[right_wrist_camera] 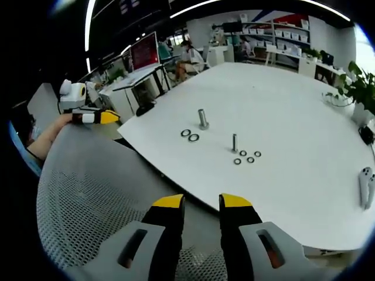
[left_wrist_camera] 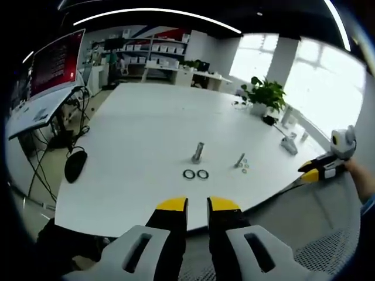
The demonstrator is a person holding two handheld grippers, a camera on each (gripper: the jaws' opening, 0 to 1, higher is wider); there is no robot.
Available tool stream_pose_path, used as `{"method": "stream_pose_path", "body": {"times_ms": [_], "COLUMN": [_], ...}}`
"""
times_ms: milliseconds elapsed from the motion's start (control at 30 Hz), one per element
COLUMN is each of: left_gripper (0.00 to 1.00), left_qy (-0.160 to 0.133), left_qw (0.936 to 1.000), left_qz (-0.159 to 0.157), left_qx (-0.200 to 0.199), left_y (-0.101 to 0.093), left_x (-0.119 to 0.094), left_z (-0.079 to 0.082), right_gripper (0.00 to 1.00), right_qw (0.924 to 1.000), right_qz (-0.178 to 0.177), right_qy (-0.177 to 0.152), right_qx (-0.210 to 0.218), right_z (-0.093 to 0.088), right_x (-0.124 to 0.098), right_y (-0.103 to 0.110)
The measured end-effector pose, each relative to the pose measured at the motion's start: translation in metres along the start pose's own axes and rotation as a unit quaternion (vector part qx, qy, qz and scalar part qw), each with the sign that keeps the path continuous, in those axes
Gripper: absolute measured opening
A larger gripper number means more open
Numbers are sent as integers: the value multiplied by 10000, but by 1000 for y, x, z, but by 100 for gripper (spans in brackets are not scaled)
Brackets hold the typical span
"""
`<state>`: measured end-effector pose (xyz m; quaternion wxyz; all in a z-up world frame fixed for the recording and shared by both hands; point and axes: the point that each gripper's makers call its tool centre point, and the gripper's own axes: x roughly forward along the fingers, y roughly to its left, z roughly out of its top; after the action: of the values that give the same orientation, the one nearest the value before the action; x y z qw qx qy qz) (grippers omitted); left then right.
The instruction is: Place the washer onto the threaded stud by aligning its center hole with the stud, sliding it down to the base, and recovering from edge contact or off-axis alignment until the washer reaches the visible bottom stop.
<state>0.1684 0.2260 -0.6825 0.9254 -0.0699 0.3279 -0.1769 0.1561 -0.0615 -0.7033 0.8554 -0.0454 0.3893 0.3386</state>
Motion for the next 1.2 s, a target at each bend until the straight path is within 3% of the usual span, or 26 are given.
{"method": "stream_pose_path", "body": {"times_ms": [1200], "left_gripper": [9], "left_qy": [89], "left_qw": [10000], "left_qz": [19], "left_qx": [-26], "left_y": [0], "left_x": [0], "left_z": [-3], "right_gripper": [25], "right_qw": [9999], "right_qz": [65], "right_qy": [85], "right_qx": [-3], "right_z": [-3], "right_x": [1], "right_y": [2]}}
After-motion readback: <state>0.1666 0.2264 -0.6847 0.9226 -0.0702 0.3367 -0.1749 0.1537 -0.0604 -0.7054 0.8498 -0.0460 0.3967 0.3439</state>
